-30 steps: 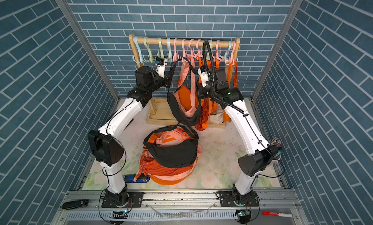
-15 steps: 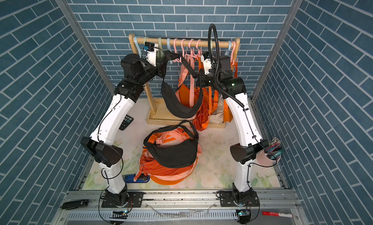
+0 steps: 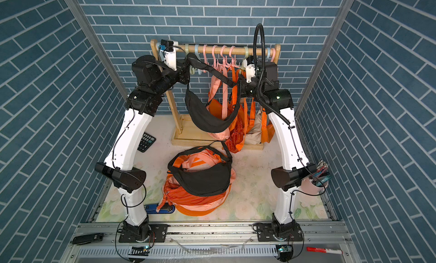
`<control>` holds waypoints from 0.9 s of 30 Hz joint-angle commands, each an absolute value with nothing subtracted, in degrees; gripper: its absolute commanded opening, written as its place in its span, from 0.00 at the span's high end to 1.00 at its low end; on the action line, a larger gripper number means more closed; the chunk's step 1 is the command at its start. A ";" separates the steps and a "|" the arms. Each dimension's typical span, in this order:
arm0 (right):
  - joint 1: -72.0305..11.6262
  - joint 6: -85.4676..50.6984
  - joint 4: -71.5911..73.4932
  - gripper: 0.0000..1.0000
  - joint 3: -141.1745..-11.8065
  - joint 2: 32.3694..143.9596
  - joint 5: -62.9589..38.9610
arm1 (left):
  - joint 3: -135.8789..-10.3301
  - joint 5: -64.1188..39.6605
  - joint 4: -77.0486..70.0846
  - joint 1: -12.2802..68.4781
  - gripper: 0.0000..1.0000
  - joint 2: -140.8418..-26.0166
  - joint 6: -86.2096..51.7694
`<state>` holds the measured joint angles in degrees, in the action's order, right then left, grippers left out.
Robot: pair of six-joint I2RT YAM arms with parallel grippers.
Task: Take the bag off the hook
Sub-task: Pick up the bag from the hook.
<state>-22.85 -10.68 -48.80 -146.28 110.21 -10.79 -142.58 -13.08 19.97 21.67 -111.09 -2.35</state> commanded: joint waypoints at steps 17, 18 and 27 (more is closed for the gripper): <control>-22.93 -10.18 -42.55 1.00 -122.10 83.81 -11.34 | -114.38 -9.68 18.08 21.67 1.00 -78.13 -0.15; -22.94 -10.29 -42.30 1.00 -120.72 82.60 -11.30 | -113.16 -9.50 18.19 21.70 1.00 -76.72 -0.16; -23.03 -11.75 -41.43 1.00 -112.46 73.03 -13.62 | -102.68 -7.82 19.60 21.96 1.00 -64.75 -0.62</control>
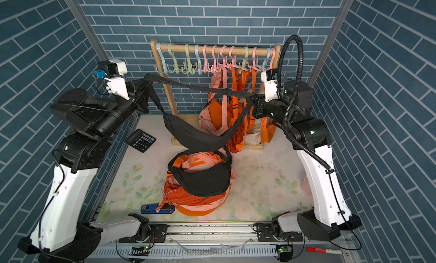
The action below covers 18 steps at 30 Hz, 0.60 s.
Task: Take the bag off the hook
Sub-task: Pick up the bag from the hook, then place the bag inside the bag.
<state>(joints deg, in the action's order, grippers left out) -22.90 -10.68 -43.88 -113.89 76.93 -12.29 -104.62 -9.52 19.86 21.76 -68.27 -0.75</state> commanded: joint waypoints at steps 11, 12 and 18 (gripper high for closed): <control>-23.91 -13.44 -43.79 1.00 -105.52 62.27 -20.78 | -93.40 -13.19 25.36 22.07 1.00 -50.99 -3.08; -23.95 -13.58 -44.06 1.00 -104.79 61.19 -21.07 | -93.02 -13.71 26.38 22.13 1.00 -49.73 -3.46; -24.00 -16.11 -43.19 1.00 -98.00 54.85 -23.10 | -90.47 -17.63 33.72 22.09 1.00 -42.51 -6.31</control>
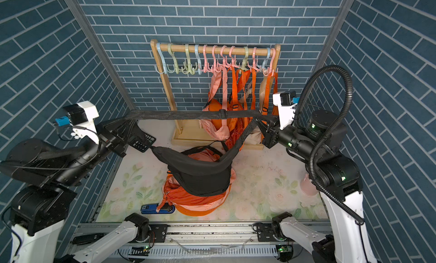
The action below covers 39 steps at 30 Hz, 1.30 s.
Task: Take the bag off the hook
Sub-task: Place the bag inside the bag.
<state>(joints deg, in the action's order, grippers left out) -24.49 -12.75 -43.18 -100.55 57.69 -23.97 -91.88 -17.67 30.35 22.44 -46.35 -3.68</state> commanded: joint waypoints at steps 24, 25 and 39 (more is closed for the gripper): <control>-24.02 -23.76 -23.09 1.00 -65.17 56.44 -16.07 | -58.28 -0.93 33.71 22.00 1.00 -31.76 -17.13; -24.04 -23.52 -22.80 1.00 -65.26 57.47 -15.70 | -58.06 -0.67 32.78 22.10 1.00 -32.80 -17.23; -24.08 -20.75 -18.86 1.00 -62.72 64.49 -11.51 | -48.44 4.53 22.29 22.00 1.00 -41.48 -19.27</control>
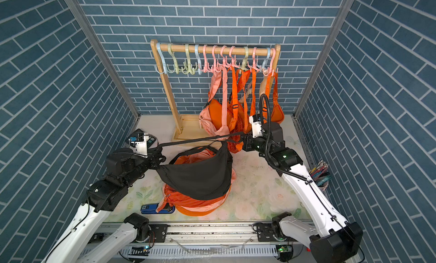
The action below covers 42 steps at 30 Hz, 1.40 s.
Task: Take the bag off the hook
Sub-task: Place the bag inside the bag.
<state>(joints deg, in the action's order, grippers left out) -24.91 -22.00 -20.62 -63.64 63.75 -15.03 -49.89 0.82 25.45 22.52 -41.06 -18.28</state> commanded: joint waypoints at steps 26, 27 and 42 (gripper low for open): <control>-31.61 -20.48 -9.41 0.95 -64.39 83.38 -12.04 | -42.45 8.75 12.23 22.01 1.00 -55.22 -19.98; -31.86 -20.40 -9.30 0.92 -64.50 84.28 -12.04 | -41.43 9.24 11.68 21.90 1.00 -54.98 -20.30; -32.63 -19.52 -8.44 0.49 -68.51 92.25 -11.41 | -41.28 9.88 4.53 20.12 0.89 -66.19 -23.42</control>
<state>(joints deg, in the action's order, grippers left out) -32.29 -20.51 -9.43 -66.81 91.53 -12.16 -39.48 8.67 6.98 20.95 -64.79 -22.22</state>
